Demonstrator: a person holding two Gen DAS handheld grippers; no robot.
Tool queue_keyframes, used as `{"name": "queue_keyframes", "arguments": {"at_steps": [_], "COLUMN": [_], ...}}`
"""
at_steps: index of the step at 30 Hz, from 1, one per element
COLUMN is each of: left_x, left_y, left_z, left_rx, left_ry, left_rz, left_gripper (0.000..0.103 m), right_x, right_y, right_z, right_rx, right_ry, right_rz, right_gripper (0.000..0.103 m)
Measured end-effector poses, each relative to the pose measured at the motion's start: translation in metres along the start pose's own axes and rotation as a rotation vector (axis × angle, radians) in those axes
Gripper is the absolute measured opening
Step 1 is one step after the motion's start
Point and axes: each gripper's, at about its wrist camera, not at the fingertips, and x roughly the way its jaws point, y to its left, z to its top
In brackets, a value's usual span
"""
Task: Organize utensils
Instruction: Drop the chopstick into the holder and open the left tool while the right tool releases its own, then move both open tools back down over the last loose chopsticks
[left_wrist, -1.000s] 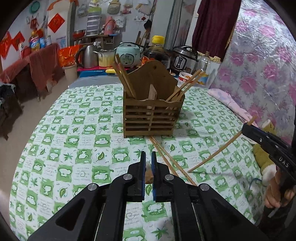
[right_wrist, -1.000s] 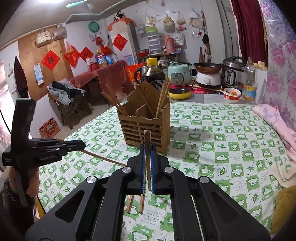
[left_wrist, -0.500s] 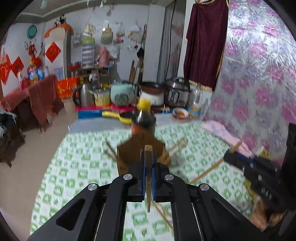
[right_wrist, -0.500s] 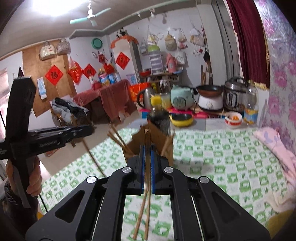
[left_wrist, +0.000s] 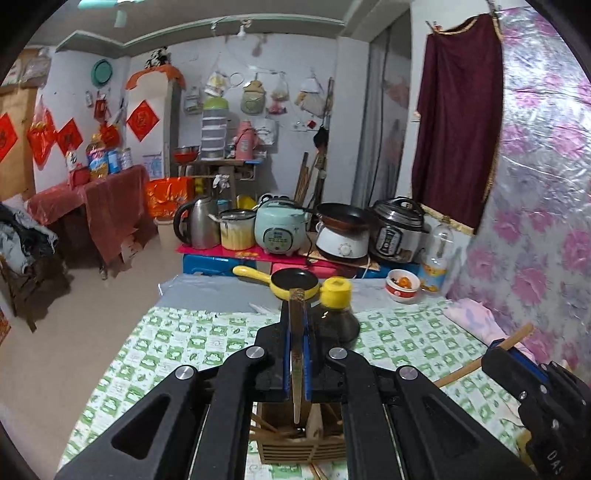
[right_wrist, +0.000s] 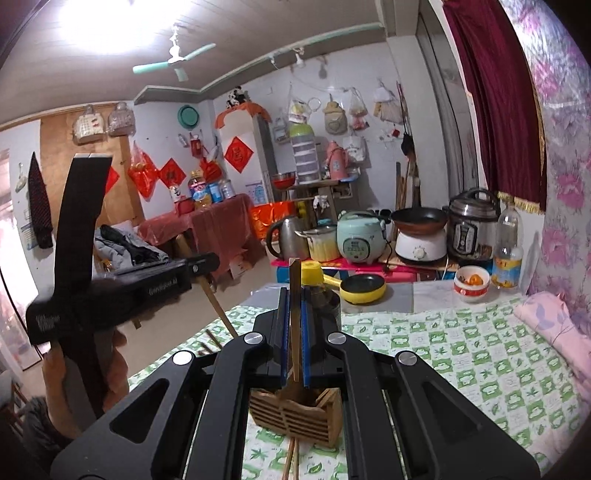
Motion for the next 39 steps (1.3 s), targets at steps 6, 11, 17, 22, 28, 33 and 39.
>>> {"name": "queue_keyframes", "arguments": {"at_steps": [6,11,17,22,28,33,39], "left_x": [0.037,0.034,0.018,0.017,0.012,-0.004,-0.017], "left_y": [0.021,0.040,0.049,0.049,0.043,0.039,0.039], "left_z": [-0.040,-0.043,-0.036,-0.035,-0.039,-0.063,-0.148], "left_rx": [-0.082,-0.163,-0.213,-0.216,-0.182,-0.116,-0.055], "left_ry": [0.087,0.072,0.037,0.054,0.054,0.054,0.157], "left_rz": [-0.041,-0.090,-0.104,-0.083,-0.034,-0.006,0.014], "left_gripper": [0.070,0.085,0.096,0.097,0.097,0.097,0.097], "right_x": [0.052,0.046,0.032,0.019,0.003,-0.016,-0.033], "right_y": [-0.022,-0.030,-0.022,-0.019,-0.021,-0.023,-0.023], "right_z": [-0.018,-0.018,-0.016,-0.014,-0.010,-0.009,-0.025], "right_rx": [0.053,0.069,0.051,0.056,0.070,0.098,0.129], "right_ry": [0.161,0.140,0.093,0.047,0.009,-0.021,0.012], "right_rz": [-0.002,-0.020,-0.039,-0.050,-0.065,-0.067,-0.051], "right_gripper": [0.014,0.031,0.049,0.069,0.083,0.092,0.094]}}
